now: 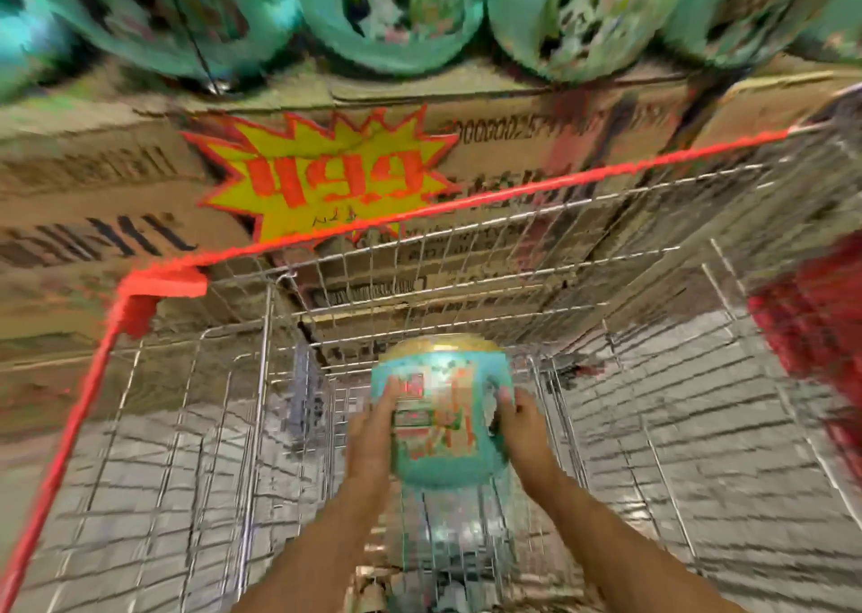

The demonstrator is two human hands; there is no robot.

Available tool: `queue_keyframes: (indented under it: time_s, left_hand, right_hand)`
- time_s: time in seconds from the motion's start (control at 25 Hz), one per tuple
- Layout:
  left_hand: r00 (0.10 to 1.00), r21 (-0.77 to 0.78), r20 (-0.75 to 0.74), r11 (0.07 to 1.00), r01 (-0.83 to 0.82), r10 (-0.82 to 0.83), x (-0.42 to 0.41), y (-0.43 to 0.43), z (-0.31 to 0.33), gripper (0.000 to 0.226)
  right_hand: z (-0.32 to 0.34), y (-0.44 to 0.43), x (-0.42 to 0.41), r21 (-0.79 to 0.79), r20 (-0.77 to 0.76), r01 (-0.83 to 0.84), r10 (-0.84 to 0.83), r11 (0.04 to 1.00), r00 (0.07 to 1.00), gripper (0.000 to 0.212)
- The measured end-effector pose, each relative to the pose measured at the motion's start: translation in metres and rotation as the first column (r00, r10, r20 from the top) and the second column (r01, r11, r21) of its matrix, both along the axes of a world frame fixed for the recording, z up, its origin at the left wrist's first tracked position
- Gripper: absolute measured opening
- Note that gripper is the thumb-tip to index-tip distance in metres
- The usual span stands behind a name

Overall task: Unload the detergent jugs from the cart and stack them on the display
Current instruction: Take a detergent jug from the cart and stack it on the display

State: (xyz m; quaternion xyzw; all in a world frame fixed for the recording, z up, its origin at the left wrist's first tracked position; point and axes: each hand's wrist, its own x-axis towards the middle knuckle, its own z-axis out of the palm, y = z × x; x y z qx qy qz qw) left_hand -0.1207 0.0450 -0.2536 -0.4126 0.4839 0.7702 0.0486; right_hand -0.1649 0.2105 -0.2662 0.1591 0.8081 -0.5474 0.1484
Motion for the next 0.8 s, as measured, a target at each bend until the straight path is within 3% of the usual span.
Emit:
queue_keyframes:
  time_s: [0.12,0.28,0.4,0.6,0.8]
  left_hand:
    - [0.987,-0.044,-0.162,0.999,0.001,-0.008,-0.012,-0.004,0.056,0.057]
    - [0.93,-0.123,-0.368,0.991,-0.048,-0.001,-0.011,-0.011,0.137,0.068]
    - [0.859,-0.138,-0.511,0.989,-0.06,-0.019,-0.004,-0.02,0.193,0.065]
    - [0.745,-0.153,-0.665,0.986,-0.062,-0.056,0.015,-0.051,0.271,0.059]
    - [0.674,-0.183,-0.737,0.976,-0.118,-0.057,0.046,-0.08,0.318,0.063]
  right_hand:
    - [0.064,-0.006,-0.006,-0.056,-0.154,0.066,-0.074,0.996,0.985,0.026]
    - [0.149,-0.014,-0.004,-0.305,-0.296,0.096,-0.19,0.948,0.936,0.024]
    - [0.209,-0.025,0.002,-0.426,-0.374,0.077,-0.253,0.901,0.892,0.03]
    - [0.284,-0.052,0.016,-0.649,-0.395,-0.008,-0.328,0.761,0.858,0.042]
    - [0.324,-0.09,0.035,-0.712,-0.424,-0.114,-0.294,0.693,0.857,0.04]
